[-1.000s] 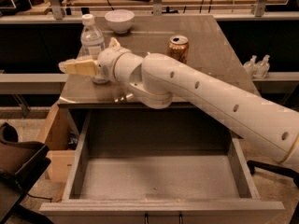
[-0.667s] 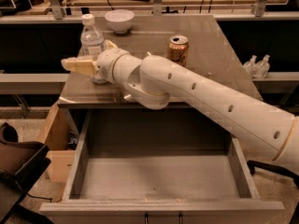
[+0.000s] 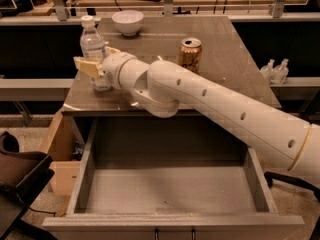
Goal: Place blue plastic bottle into top drawer
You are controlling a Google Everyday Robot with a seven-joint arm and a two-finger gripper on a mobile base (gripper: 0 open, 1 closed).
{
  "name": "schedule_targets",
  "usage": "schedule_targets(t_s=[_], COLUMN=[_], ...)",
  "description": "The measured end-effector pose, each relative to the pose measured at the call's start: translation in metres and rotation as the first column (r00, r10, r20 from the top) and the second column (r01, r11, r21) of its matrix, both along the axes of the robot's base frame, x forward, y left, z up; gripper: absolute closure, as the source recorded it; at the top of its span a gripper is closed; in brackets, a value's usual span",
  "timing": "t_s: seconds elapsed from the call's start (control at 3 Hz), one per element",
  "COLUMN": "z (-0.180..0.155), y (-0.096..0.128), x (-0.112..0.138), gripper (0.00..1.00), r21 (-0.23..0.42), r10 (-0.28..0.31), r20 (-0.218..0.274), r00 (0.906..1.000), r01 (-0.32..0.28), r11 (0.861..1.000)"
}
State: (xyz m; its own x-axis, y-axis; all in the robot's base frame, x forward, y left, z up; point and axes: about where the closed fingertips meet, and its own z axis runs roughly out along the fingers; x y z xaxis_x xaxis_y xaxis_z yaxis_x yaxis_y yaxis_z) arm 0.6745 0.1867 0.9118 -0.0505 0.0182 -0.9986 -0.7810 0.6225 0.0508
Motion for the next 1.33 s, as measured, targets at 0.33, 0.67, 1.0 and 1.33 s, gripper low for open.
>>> schedule_targets(t_s=[0.33, 0.67, 1.0, 1.33], z=[0.001, 0.001, 0.005, 0.017], y=[0.002, 0.003, 0.003, -0.008], x=[-0.001, -0.001, -0.005, -0.031], gripper=[0.86, 1.00, 1.00, 1.00], r21=[0.000, 0.001, -0.010, -0.027], r10=[0.003, 0.005, 0.010, 0.019], r20=[0.001, 0.001, 0.007, 0.031], r00=[1.0000, 1.0000, 0.9999, 0.9993], r01=[-0.003, -0.005, -0.010, -0.018], r11=[1.000, 1.000, 1.000, 0.999])
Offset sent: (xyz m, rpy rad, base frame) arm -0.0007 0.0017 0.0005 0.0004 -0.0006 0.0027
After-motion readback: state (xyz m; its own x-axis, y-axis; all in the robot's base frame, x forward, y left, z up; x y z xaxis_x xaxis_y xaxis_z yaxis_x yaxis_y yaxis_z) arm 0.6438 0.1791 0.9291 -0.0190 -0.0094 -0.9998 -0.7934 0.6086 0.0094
